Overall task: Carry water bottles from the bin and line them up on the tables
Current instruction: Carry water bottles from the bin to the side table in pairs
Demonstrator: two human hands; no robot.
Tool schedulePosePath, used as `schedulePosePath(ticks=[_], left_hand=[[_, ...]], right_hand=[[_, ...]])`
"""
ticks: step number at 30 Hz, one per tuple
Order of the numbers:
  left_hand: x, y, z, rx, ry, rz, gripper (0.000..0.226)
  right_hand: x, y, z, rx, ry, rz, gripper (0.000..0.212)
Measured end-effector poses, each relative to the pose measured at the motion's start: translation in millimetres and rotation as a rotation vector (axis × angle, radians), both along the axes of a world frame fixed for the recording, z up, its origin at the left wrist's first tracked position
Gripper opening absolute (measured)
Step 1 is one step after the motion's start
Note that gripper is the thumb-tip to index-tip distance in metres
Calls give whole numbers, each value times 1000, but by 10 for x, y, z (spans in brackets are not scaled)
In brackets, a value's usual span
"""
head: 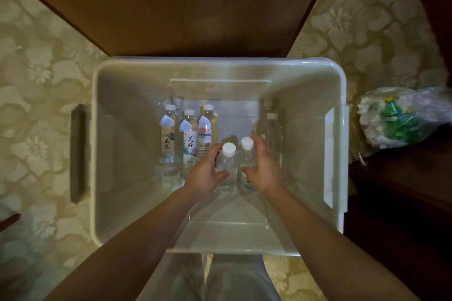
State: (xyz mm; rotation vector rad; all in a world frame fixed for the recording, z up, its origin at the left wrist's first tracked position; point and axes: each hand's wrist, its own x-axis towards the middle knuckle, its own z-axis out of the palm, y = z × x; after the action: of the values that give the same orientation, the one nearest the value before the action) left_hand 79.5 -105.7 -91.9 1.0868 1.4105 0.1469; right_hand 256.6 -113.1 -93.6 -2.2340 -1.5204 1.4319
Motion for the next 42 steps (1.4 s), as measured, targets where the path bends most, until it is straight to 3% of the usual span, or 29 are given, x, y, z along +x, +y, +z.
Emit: schedulePosePath(ticks=[9,12,21,29,35,38,42], left_hand=[[-213,193,538,31,-73,175,55],[-317,278,851,64,-95,252,64],[-672,309,1808,192,-188,467,48],[-1146,199,2560,316,-232,690,33],[-1552,-86,2978,320,-241,897,42],[-1782,-295,3128,349,-268,935,57],[-2061,-653,3344,419,-256,1030,99]], right_hand=[[-124,147,504,74,291,-170,94],[-182,292,769,119,383,-184,92],[-508,699,1705,167,469,-147,66],[-1030,886,2509,167,650,-9,58],[-1576,935,2966,81,733,191,97],[-1865,883,3184,39,772,295,87],[-2294,685,3453,25,792,410,56]])
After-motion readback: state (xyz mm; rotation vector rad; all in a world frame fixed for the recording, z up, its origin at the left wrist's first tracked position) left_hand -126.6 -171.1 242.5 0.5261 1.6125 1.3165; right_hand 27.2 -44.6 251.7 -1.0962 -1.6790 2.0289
